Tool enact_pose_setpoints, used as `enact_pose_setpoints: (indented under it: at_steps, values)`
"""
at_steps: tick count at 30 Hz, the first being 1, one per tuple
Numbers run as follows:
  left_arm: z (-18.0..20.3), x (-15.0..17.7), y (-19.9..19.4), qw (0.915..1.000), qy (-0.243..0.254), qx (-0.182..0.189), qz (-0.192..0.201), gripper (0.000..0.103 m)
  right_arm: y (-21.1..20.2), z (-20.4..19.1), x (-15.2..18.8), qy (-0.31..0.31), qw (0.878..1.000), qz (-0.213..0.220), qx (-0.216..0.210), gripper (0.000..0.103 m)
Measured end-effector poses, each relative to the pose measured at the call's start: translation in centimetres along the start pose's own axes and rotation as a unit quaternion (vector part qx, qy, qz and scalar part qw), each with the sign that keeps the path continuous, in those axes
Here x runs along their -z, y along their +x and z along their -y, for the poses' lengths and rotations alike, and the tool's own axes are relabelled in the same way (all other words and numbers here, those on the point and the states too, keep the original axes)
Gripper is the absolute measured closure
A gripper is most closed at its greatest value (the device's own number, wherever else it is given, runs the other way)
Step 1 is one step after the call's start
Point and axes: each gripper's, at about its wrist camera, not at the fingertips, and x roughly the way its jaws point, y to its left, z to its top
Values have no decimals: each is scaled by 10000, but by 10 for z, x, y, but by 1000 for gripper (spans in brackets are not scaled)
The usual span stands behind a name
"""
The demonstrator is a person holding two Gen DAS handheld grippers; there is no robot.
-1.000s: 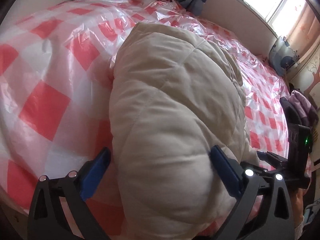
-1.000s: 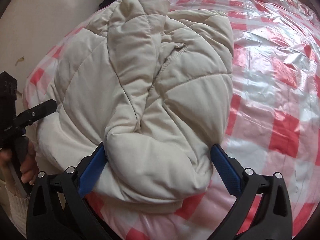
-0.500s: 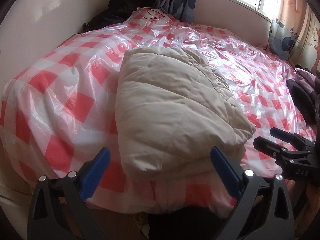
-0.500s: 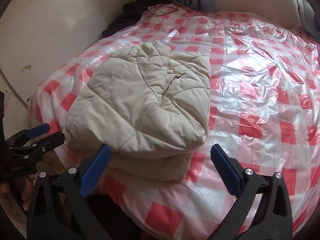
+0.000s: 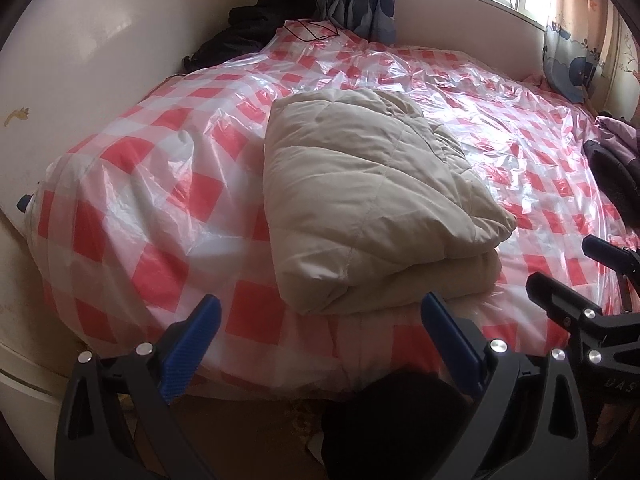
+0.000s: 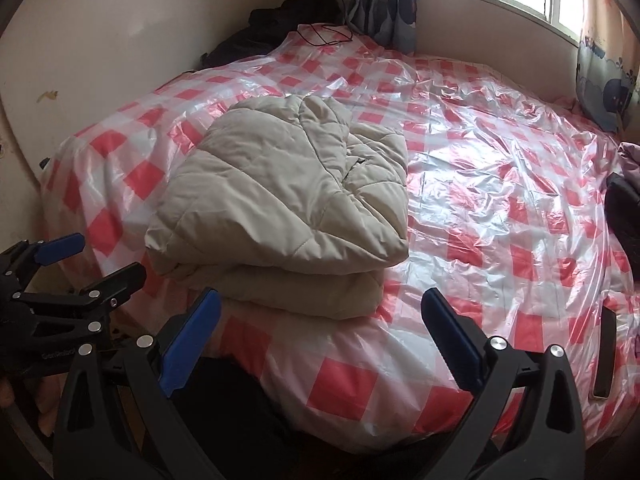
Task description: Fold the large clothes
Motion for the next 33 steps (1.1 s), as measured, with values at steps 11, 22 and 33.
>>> enact_pose_setpoints:
  at_steps: [11, 22, 33]
  values:
    - [-3, 1, -3, 9999, -31, -163, 20, 7, 4, -1, -1, 57, 10000, -52, 28, 6]
    - [-3, 0, 6, 9994, -6, 9, -355, 7, 8, -2, 0, 99, 9999, -83, 2, 6]
    - [-3, 2, 7, 9992, -43, -94, -379, 7, 12, 1, 2, 127, 9998, -154, 56, 6]
